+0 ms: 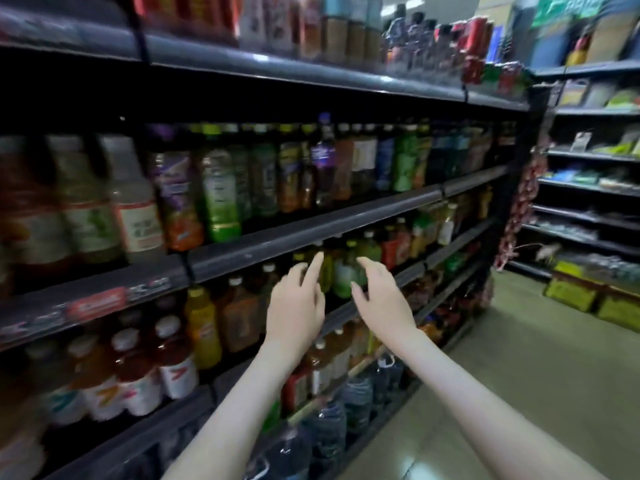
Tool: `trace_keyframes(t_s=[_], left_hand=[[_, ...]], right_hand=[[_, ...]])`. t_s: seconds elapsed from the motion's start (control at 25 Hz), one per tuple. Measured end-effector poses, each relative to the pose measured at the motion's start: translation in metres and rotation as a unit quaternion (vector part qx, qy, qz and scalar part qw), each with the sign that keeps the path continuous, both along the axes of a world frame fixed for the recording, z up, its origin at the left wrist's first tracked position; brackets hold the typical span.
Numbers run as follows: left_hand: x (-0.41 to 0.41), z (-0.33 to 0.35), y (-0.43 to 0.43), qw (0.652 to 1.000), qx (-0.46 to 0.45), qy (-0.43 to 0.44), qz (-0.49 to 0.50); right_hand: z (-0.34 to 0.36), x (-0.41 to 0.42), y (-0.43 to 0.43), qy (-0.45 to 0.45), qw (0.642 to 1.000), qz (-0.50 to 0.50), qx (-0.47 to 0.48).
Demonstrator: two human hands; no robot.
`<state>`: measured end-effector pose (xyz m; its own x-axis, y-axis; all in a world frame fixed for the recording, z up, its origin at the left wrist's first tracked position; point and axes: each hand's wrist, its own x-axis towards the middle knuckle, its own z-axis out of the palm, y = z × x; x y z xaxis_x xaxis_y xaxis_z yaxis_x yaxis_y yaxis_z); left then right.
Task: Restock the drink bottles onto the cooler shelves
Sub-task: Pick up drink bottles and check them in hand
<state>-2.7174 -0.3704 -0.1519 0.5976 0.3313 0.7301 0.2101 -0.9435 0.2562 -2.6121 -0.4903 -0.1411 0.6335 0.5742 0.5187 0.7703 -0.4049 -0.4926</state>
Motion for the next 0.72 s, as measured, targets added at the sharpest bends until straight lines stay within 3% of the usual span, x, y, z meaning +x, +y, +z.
trace_keyframes(t_s=[0.12, 0.32, 0.48, 0.72], left_hand=[[0.086, 0.035, -0.048, 0.999, 0.018, -0.039, 0.007], [0.19, 0.057, -0.098, 0.999, 0.032, -0.016, 0.017], [0.262, 0.052, -0.095, 0.999, 0.002, -0.011, 0.032], [0.416, 0.067, -0.063, 0.997, 0.001, -0.007, 0.08]], right_hand=[[0.031, 0.081, -0.055, -0.041, 0.999, -0.01, 0.0], [0.065, 0.194, -0.105, -0.051, 0.999, -0.002, 0.011], [0.062, 0.284, -0.116, -0.001, 0.999, 0.026, 0.04], [0.088, 0.44, -0.096, 0.003, 0.997, 0.077, 0.03]])
